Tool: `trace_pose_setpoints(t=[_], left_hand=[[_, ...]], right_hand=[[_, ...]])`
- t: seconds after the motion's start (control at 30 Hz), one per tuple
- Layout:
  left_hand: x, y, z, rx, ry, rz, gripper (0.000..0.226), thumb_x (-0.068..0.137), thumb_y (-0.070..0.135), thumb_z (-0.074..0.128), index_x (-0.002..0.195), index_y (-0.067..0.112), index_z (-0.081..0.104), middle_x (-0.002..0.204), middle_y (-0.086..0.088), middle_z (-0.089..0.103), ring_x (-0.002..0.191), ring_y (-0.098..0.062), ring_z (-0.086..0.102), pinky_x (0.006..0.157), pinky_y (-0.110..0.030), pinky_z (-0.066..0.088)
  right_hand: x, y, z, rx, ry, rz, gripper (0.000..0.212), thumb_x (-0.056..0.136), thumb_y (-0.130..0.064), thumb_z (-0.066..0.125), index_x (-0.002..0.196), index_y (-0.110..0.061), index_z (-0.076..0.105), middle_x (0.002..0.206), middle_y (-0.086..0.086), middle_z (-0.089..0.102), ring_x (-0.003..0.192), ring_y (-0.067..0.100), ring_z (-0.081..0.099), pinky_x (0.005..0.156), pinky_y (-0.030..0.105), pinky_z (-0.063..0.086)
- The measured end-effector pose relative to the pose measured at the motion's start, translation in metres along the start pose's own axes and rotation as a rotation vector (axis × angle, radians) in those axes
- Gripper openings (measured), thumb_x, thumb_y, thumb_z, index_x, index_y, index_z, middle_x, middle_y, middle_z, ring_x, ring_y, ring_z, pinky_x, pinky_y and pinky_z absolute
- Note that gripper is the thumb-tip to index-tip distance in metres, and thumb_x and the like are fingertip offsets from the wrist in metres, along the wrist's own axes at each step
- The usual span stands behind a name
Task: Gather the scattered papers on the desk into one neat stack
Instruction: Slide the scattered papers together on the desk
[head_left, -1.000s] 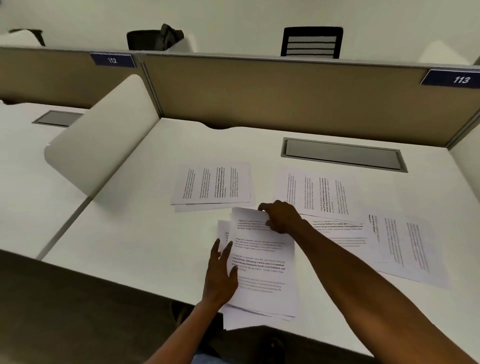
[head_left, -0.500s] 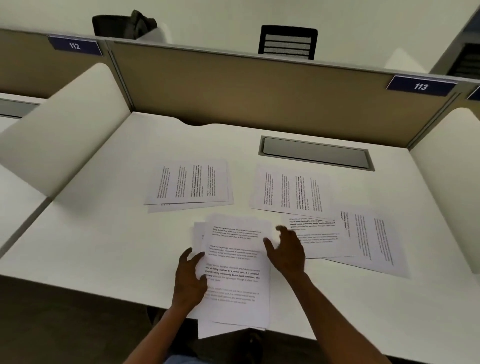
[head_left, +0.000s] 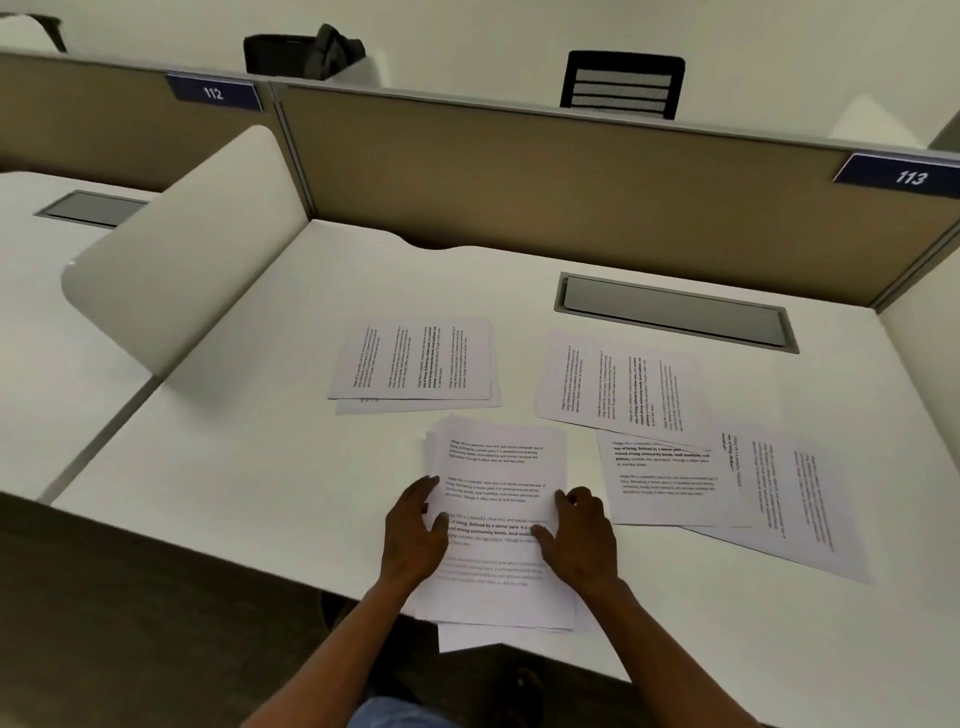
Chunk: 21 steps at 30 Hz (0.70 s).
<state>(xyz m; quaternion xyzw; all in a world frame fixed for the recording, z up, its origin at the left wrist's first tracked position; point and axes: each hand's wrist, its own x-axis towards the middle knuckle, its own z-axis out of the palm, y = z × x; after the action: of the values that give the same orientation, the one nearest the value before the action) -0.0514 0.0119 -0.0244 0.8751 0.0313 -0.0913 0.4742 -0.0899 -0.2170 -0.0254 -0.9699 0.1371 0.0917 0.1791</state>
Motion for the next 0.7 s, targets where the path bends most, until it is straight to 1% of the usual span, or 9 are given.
trace_pose_setpoints(t=[0.07, 0.13, 0.3, 0.4, 0.47, 0.53, 0.6, 0.67, 0.7], left_hand=[[0.007, 0.007, -0.004, -0.061, 0.035, -0.081, 0.053, 0.09, 0.01, 0.064, 0.14, 0.02, 0.051, 0.142, -0.005, 0.055, 0.101, -0.016, 0.061, 0.086, -0.025, 0.05], [0.011, 0.013, -0.006, -0.133, 0.056, -0.144, 0.053, 0.091, 0.007, 0.062, 0.141, 0.022, 0.051, 0.139, -0.005, 0.057, 0.095, -0.014, 0.062, 0.081, -0.024, 0.048], [0.015, 0.017, -0.005, -0.166, 0.019, -0.127, 0.06, 0.089, -0.008, 0.05, 0.142, 0.021, 0.051, 0.139, -0.007, 0.057, 0.102, -0.018, 0.06, 0.084, -0.024, 0.05], [0.023, 0.018, -0.007, -0.204, -0.007, -0.153, 0.07, 0.083, -0.013, 0.047, 0.143, 0.024, 0.049, 0.137, -0.004, 0.059, 0.103, -0.016, 0.061, 0.07, -0.014, 0.053], [0.028, 0.018, -0.009, -0.249, -0.022, -0.152, 0.074, 0.082, -0.013, 0.051, 0.144, 0.027, 0.047, 0.138, 0.001, 0.058, 0.102, -0.014, 0.062, 0.063, -0.008, 0.05], [0.03, 0.019, -0.009, -0.32, -0.013, -0.169, 0.078, 0.083, -0.01, 0.056, 0.148, 0.029, 0.04, 0.139, 0.004, 0.055, 0.104, -0.013, 0.062, 0.069, -0.012, 0.051], [0.026, 0.02, -0.004, -0.414, 0.006, -0.257, 0.082, 0.085, -0.008, 0.059, 0.153, 0.028, 0.03, 0.143, 0.002, 0.052, 0.109, -0.016, 0.06, 0.084, -0.024, 0.052], [0.02, 0.021, 0.003, -0.447, 0.004, -0.322, 0.077, 0.089, -0.002, 0.061, 0.153, 0.023, 0.029, 0.149, -0.003, 0.048, 0.119, -0.018, 0.056, 0.099, -0.035, 0.049], [0.017, 0.022, 0.007, -0.437, -0.005, -0.337, 0.073, 0.09, 0.001, 0.062, 0.153, 0.021, 0.03, 0.15, -0.004, 0.046, 0.125, -0.02, 0.053, 0.104, -0.036, 0.046]], right_hand=[[0.006, 0.002, -0.003, -0.018, -0.016, -0.024, 0.066, 0.091, -0.049, 0.055, 0.143, -0.012, 0.041, 0.137, 0.007, 0.044, 0.124, 0.026, 0.043, 0.096, 0.036, 0.044], [0.008, 0.003, -0.004, -0.021, -0.035, -0.044, 0.066, 0.091, -0.046, 0.057, 0.144, -0.012, 0.04, 0.139, 0.007, 0.043, 0.126, 0.026, 0.042, 0.097, 0.037, 0.044], [0.005, 0.007, -0.002, 0.008, -0.04, -0.077, 0.066, 0.091, -0.043, 0.058, 0.147, -0.013, 0.037, 0.145, 0.006, 0.038, 0.129, 0.026, 0.039, 0.099, 0.036, 0.044], [0.005, 0.009, -0.003, 0.141, -0.021, 0.005, 0.076, 0.092, -0.046, 0.058, 0.152, -0.013, 0.026, 0.153, 0.01, 0.031, 0.138, 0.028, 0.033, 0.108, 0.039, 0.038], [0.007, 0.007, -0.004, 0.218, -0.003, 0.094, 0.083, 0.09, -0.049, 0.059, 0.154, -0.012, 0.021, 0.155, 0.012, 0.029, 0.141, 0.029, 0.03, 0.112, 0.04, 0.034], [0.01, 0.003, -0.005, 0.249, 0.001, 0.139, 0.084, 0.089, -0.05, 0.06, 0.153, -0.011, 0.022, 0.155, 0.013, 0.031, 0.141, 0.029, 0.031, 0.112, 0.04, 0.033], [0.013, -0.002, -0.004, 0.264, -0.003, 0.147, 0.084, 0.089, -0.047, 0.063, 0.152, -0.009, 0.024, 0.153, 0.014, 0.033, 0.14, 0.029, 0.033, 0.111, 0.039, 0.033], [0.013, -0.007, -0.001, 0.261, -0.006, 0.149, 0.083, 0.087, -0.044, 0.066, 0.15, -0.008, 0.027, 0.151, 0.015, 0.033, 0.138, 0.031, 0.034, 0.109, 0.039, 0.035], [0.013, -0.01, 0.0, 0.257, -0.001, 0.156, 0.082, 0.085, -0.042, 0.067, 0.149, -0.007, 0.03, 0.149, 0.016, 0.034, 0.137, 0.032, 0.034, 0.108, 0.039, 0.036]])
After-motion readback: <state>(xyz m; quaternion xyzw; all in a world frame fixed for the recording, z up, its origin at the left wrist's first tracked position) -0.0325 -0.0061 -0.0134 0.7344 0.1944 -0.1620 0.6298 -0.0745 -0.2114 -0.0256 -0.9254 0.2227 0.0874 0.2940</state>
